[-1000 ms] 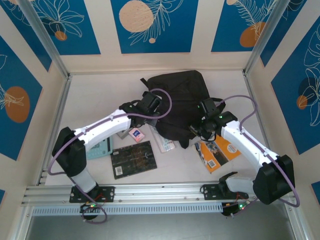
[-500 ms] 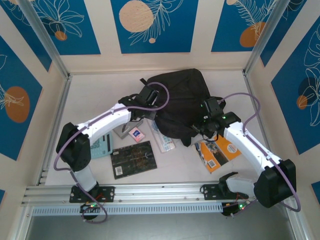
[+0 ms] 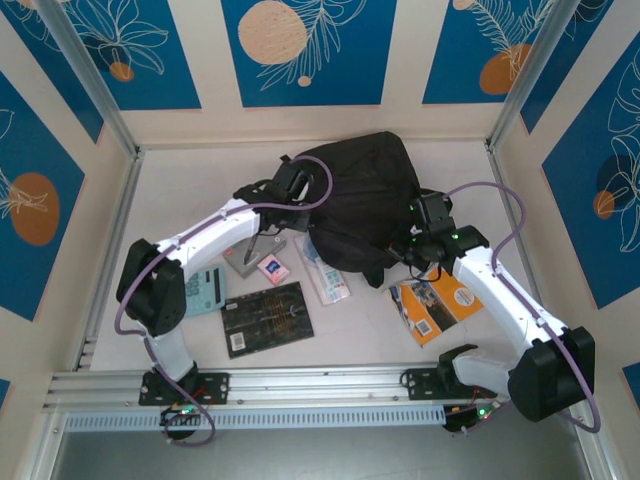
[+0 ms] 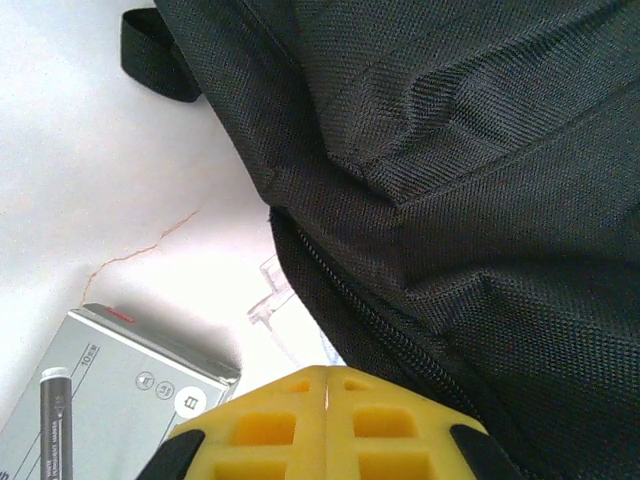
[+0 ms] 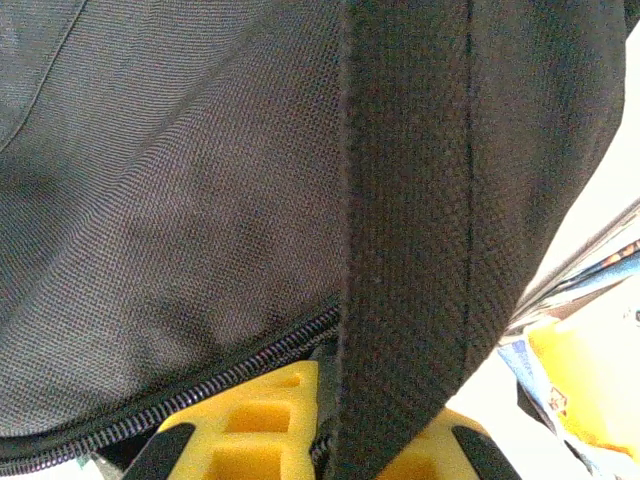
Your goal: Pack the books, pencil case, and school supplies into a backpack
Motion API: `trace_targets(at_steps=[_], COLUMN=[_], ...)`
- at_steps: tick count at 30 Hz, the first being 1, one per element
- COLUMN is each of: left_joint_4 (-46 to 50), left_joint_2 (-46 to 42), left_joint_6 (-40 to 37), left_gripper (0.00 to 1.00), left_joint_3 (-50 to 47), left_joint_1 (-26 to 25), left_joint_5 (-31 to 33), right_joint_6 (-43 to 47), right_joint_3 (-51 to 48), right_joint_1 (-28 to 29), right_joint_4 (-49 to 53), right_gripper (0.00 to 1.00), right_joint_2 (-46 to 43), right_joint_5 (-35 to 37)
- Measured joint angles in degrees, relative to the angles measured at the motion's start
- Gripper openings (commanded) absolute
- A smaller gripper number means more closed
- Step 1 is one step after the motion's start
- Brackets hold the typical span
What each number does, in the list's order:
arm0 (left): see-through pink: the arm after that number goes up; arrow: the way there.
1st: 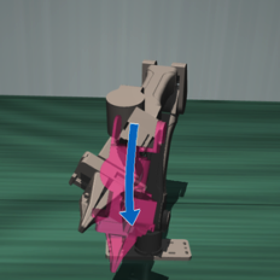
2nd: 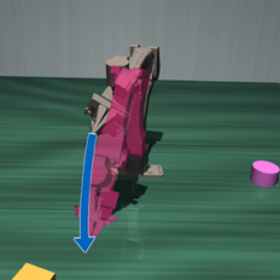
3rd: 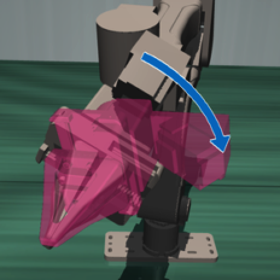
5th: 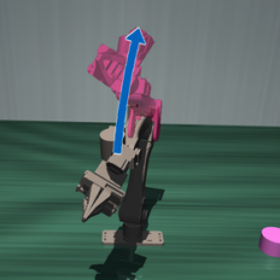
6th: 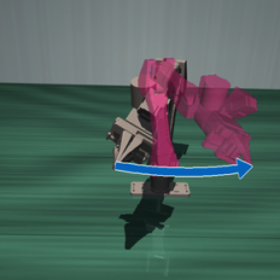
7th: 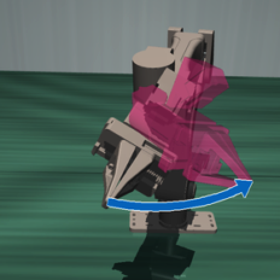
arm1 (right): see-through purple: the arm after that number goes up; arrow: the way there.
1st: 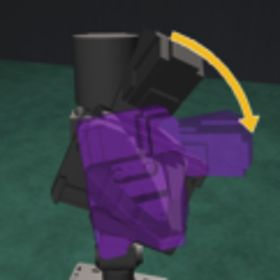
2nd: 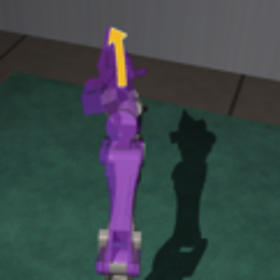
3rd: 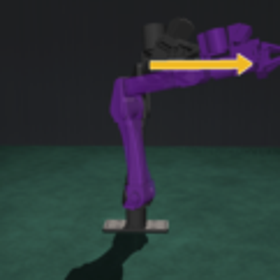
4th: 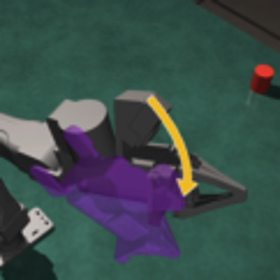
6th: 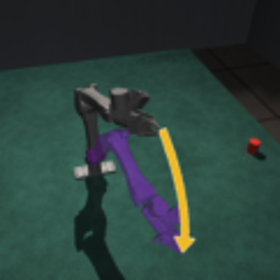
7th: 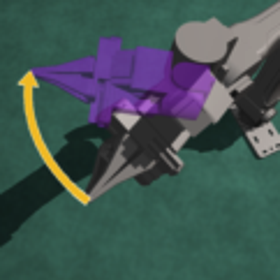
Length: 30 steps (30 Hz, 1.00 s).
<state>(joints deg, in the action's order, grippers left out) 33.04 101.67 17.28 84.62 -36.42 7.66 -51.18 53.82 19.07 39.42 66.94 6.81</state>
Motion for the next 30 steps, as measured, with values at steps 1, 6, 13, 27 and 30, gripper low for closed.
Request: trace_targets(at_steps=[1,6,13,27,30], left_joint_4=[-0.1,0.0,-0.5,0.9,1.1], left_joint_2=[-0.2,-2.7,-7.6,-11.1,-12.0], left_joint_6=[0.2,1.3,3.7,7.9,8.5], left_gripper=[0.0,0.0,0.0,0.0,0.0], left_joint_3=[0.0,-2.6,-5.4,-5.0,-5.0], left_joint_1=[0.3,3.3,1.0,-7.7,-9.8], left_joint_5=[-1.0,-2.8,-7.0,-9.1,-9.1], right_joint_6=[0.5,0.4,-8.2,-30.8,-33.2], right_joint_3=[0.0,0.4,6.2,9.0,7.0], right_joint_1=[-0.2,-1.7,0.6,13.0,12.9], right_joint_4=[0.1,4.5,9.7,11.0,10.2], right_gripper=[0.36,0.64,0.66,0.83,0.79], right_joint_2=[0.0,-1.2,-3.4,-1.0,0.1], right_joint_5=[-0.1,0.7,-2.6,-3.3,-2.1])
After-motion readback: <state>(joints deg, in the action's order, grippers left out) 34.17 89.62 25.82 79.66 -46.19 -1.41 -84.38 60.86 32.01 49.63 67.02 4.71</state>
